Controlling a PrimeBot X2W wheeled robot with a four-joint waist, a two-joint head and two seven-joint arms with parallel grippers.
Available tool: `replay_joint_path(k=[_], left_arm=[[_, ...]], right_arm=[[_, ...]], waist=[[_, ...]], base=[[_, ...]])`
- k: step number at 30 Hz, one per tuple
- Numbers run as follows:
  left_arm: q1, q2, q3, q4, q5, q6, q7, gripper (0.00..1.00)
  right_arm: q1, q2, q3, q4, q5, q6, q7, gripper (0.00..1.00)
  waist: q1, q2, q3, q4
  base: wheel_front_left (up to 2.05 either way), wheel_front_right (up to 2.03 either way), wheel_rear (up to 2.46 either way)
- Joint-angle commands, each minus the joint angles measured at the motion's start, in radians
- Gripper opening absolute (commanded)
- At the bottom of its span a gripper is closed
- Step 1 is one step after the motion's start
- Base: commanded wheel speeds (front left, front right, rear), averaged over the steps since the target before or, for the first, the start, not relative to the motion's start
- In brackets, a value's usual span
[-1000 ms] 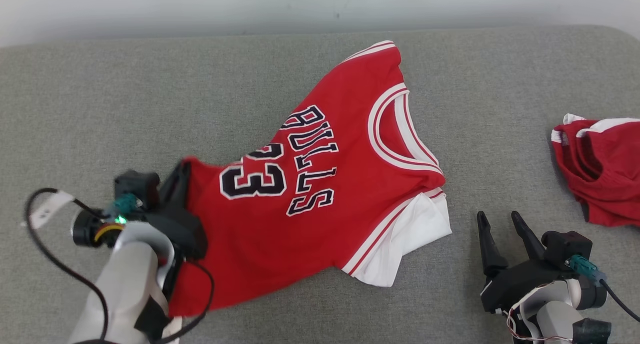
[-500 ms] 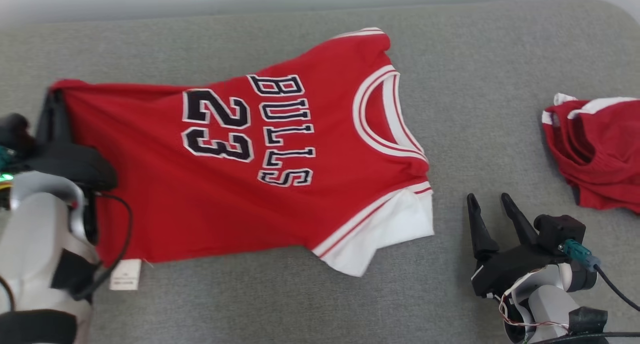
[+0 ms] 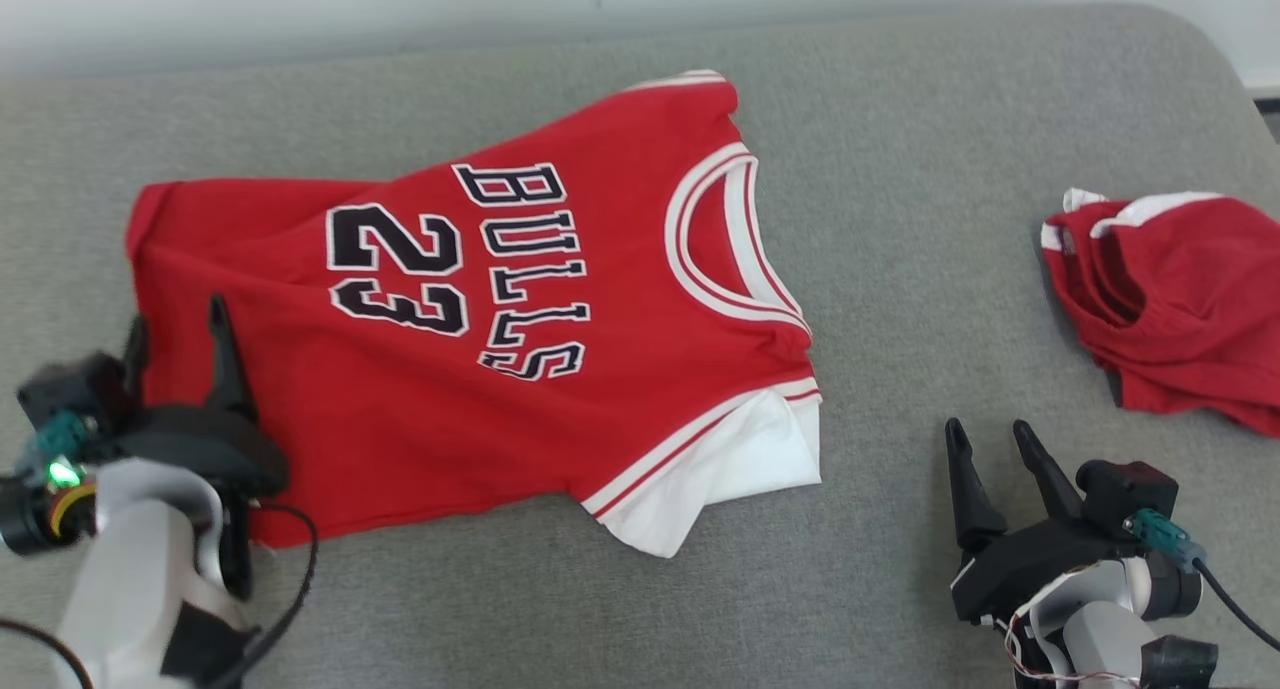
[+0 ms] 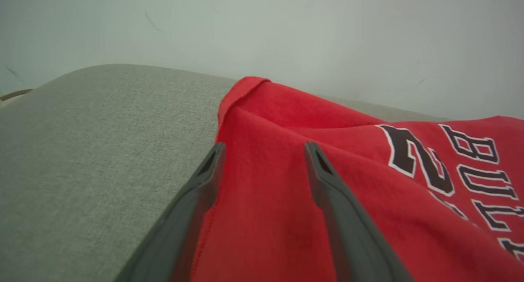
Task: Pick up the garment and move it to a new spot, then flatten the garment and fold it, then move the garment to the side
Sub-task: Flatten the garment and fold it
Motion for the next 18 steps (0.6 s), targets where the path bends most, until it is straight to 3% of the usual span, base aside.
replay_joint_path(k=[1,9,18], left_arm=[[0.039,-0.007,0.013,-0.025,-0.013,-0.007,-0.001,1.0],[0.227,-0.066,0.024,-0.159,-0.015,-0.047,-0.001,1.0],[0.368,-0.085,0.037,-0.22,-0.04,-0.063,-0.001,1.0]], right_arm=[[0.013,0.002,0.001,-0.001,-0.008,-0.001,0.0,1.0],[0.042,0.009,0.003,-0.002,-0.008,-0.001,0.0,1.0],[0.055,0.017,0.003,-0.003,-0.003,-0.001,0.0,1.0]], waist=[[0.0,-0.0002,-0.051,0.041],[0.0,-0.0002,-0.106,0.08],[0.0,-0.0002,-0.111,0.084]], base=[[0.0,0.0,0.0],[0.0,0.0,0.0],[0.0,0.0,0.0]])
